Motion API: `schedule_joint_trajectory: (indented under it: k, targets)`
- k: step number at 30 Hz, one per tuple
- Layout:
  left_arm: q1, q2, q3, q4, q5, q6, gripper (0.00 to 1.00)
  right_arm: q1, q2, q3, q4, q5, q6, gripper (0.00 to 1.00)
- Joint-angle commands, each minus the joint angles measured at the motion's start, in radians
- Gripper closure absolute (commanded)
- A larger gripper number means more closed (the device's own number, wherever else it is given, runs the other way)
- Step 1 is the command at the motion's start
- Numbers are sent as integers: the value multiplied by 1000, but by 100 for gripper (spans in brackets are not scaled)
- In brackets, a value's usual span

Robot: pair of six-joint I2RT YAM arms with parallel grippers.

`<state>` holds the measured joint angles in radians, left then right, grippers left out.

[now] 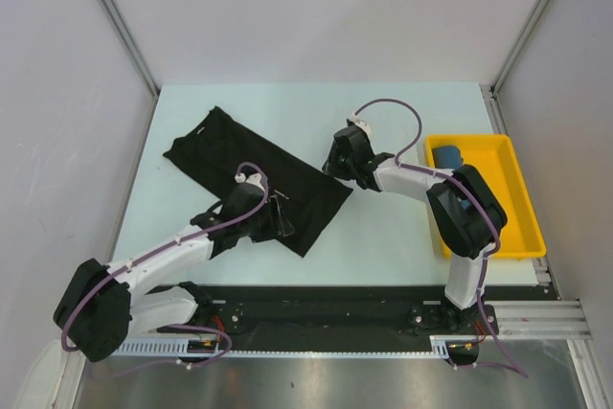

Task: Roll the t-shirts
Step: Roll the T-shirt to the center of the board.

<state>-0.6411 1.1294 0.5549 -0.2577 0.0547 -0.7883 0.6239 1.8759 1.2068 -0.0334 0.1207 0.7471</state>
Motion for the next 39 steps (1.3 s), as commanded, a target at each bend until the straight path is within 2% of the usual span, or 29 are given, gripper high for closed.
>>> schedule_joint_trajectory:
  k: [1, 5, 8, 11, 14, 17, 19, 30, 32, 35, 39]
  targets:
    - [18, -85, -23, -21, -19, 7, 41, -7, -72, 40, -17, 7, -69, 59]
    - [14, -115, -3, -34, -32, 52, 37, -18, -122, 39, -106, 39, -86, 56]
    - [9, -67, 22, -61, -33, 80, 38, -16, -149, 28, -155, 60, -97, 60]
    - [-6, -22, 45, -74, -42, 101, 44, -10, -172, -18, -160, 56, -107, 64]
    - [-26, 27, 53, -60, -53, 112, 46, -18, -169, -49, -131, 27, -117, 66]
    - [-54, 88, 97, -70, -53, 123, 50, -18, -130, -52, -99, -16, -133, 71]
    - [-69, 127, 117, -80, -104, 129, 52, -18, -98, -52, -73, -44, -143, 72]
    - [-75, 231, 180, -95, -124, 170, 64, -24, 20, -52, -13, -85, -144, 74]
    - [-78, 239, 186, -101, -106, 187, 60, -24, 31, -52, -5, -85, -146, 73]
    - [-86, 230, 186, -104, -101, 196, 46, -27, 45, -52, 1, -90, -147, 73]
    - [-86, 217, 183, -112, -93, 202, 43, -30, 55, -52, 7, -92, -149, 73]
